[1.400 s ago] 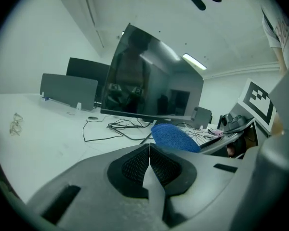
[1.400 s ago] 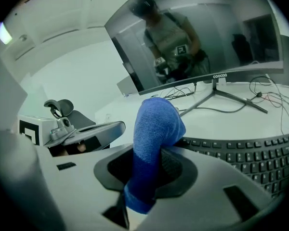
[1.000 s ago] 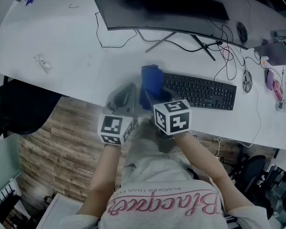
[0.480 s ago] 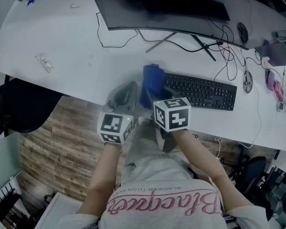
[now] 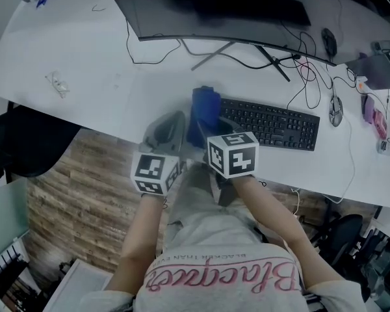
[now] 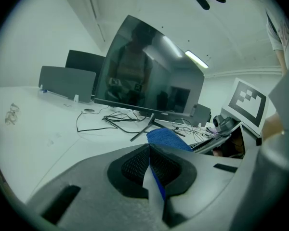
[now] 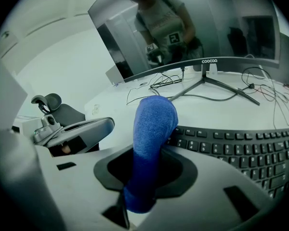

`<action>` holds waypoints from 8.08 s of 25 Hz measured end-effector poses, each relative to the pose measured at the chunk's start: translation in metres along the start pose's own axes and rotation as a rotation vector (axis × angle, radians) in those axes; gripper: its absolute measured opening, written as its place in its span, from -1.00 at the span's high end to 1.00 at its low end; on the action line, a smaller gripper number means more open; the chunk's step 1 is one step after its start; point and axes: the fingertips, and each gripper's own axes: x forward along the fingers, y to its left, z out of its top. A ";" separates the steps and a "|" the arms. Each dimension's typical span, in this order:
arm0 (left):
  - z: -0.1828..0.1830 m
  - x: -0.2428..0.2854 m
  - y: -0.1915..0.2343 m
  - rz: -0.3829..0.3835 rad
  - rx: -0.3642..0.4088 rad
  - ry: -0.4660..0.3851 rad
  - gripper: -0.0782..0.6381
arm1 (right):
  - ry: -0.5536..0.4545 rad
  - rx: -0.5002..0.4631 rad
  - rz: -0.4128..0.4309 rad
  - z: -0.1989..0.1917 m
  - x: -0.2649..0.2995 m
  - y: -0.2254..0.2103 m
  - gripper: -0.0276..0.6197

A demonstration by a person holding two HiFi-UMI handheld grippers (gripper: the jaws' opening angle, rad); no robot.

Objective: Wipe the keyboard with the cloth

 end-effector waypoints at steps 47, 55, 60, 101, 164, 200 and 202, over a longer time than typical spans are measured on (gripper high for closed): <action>0.006 0.078 -0.146 0.028 0.092 0.050 0.76 | -0.005 0.008 0.014 -0.025 -0.080 -0.128 0.60; 0.003 0.088 -0.173 0.012 0.105 0.065 0.76 | -0.008 0.011 -0.002 -0.030 -0.096 -0.151 0.60; 0.001 0.094 -0.186 0.009 0.118 0.075 0.76 | -0.008 0.017 -0.015 -0.034 -0.107 -0.167 0.60; -0.007 0.147 -0.336 -0.084 0.206 0.120 0.76 | -0.024 0.013 -0.061 -0.070 -0.205 -0.312 0.60; 0.161 -0.003 -0.283 -0.128 0.332 -0.337 0.76 | -0.697 -0.349 -0.041 0.076 -0.305 -0.087 0.60; 0.179 -0.025 -0.257 -0.127 0.402 -0.436 0.76 | -0.896 -0.448 -0.057 0.106 -0.309 -0.040 0.60; 0.180 -0.025 -0.257 -0.127 0.404 -0.439 0.76 | -0.896 -0.448 -0.056 0.106 -0.309 -0.041 0.60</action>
